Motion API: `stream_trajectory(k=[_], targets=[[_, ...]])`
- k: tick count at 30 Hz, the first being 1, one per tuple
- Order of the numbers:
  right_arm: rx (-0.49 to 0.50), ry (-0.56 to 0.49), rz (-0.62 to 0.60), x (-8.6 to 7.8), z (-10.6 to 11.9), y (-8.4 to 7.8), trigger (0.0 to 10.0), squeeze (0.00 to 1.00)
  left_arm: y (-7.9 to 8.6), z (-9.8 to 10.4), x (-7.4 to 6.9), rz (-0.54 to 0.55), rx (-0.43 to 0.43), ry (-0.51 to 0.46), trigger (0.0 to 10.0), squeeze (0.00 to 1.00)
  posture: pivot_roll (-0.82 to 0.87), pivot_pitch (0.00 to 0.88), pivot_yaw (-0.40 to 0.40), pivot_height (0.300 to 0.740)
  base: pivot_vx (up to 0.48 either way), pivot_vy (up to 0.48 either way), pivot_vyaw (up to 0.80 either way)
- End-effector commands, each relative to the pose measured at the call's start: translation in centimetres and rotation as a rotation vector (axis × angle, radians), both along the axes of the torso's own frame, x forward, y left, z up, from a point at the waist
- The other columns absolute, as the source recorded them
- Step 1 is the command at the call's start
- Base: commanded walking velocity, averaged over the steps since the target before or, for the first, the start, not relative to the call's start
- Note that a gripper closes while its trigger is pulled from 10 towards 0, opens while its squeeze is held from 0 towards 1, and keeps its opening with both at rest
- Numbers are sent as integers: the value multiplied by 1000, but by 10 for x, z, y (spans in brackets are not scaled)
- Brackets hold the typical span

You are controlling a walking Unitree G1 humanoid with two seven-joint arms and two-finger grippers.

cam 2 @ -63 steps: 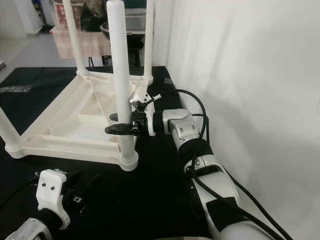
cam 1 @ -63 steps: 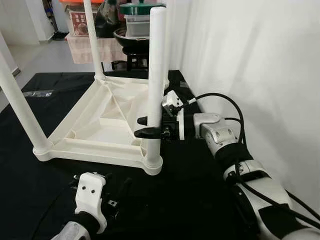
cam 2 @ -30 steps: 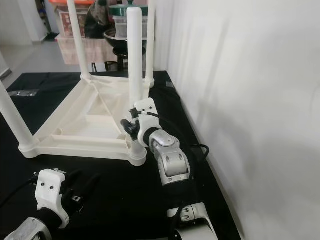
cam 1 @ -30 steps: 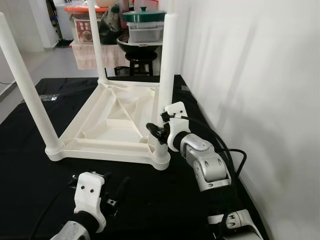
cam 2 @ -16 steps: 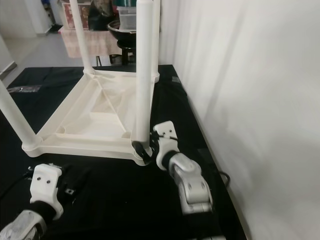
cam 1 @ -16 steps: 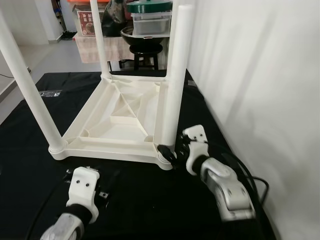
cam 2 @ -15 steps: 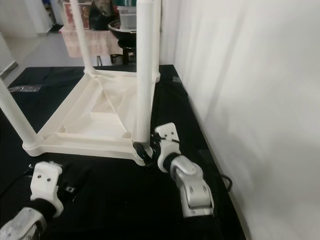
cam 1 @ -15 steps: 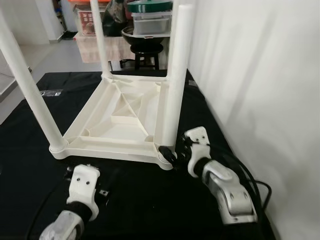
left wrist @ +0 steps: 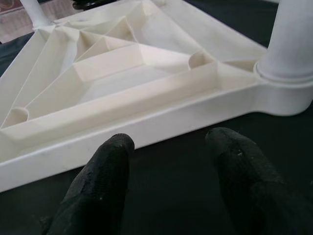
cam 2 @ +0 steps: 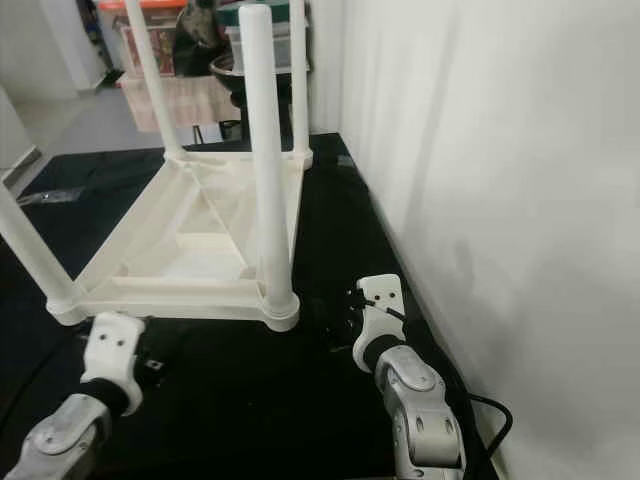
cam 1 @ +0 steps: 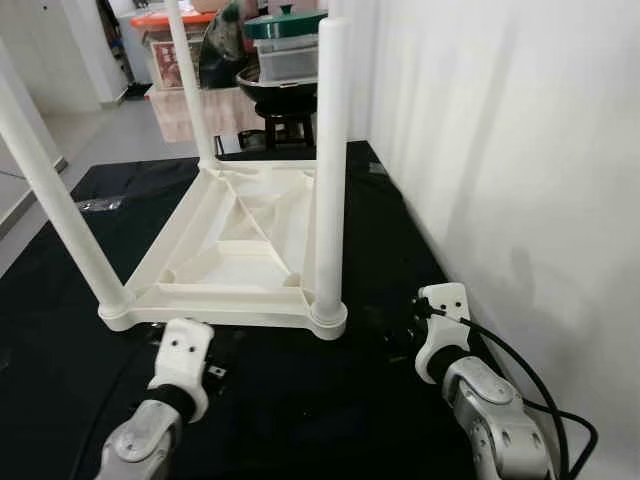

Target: Building children table

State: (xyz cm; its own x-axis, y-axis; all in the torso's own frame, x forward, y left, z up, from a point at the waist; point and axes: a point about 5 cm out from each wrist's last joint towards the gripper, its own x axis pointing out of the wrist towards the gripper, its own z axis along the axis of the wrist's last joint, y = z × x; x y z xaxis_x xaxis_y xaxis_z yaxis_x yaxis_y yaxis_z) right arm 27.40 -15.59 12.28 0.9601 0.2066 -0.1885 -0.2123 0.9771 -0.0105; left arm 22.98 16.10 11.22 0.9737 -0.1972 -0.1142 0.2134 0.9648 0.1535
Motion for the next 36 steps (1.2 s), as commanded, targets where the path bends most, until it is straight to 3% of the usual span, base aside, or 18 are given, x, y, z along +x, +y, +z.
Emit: stream_trajectory(k=[1, 10, 18, 23, 27, 36], targets=[[-69, -90, -18, 0, 9, 2, 10000, 0, 4, -5, -2, 11, 27, 8, 10000, 0, -61, 0, 43, 740, 0, 480, 0], [-95, -142, -17, -1, 12, 2, 10000, 0, 0, -3, -2, -21, 21, -8, 10000, 0, -59, 0, 32, 740, 0, 480, 0], [-121, -122, -80, 5, 8, -5, 10000, 0, -4, -1, -3, -55, 19, -17, 10000, 0, -51, 0, 33, 740, 0, 480, 0], [-118, -125, -57, 9, 10, -3, 10000, 0, -3, 2, -2, -56, 21, -31, 10000, 0, -50, 0, 35, 740, 0, 480, 0], [34, -104, 60, 14, 12, 5, 10000, 0, 2, 17, 5, -44, 35, -88, 10000, 0, -46, 0, 34, 740, 0, 0, 0], [-31, -125, 75, 26, 12, 18, 10000, 0, 3, 20, 8, -53, 14, -100, 10000, 0, -34, 0, 40, 740, 0, 0, 0]])
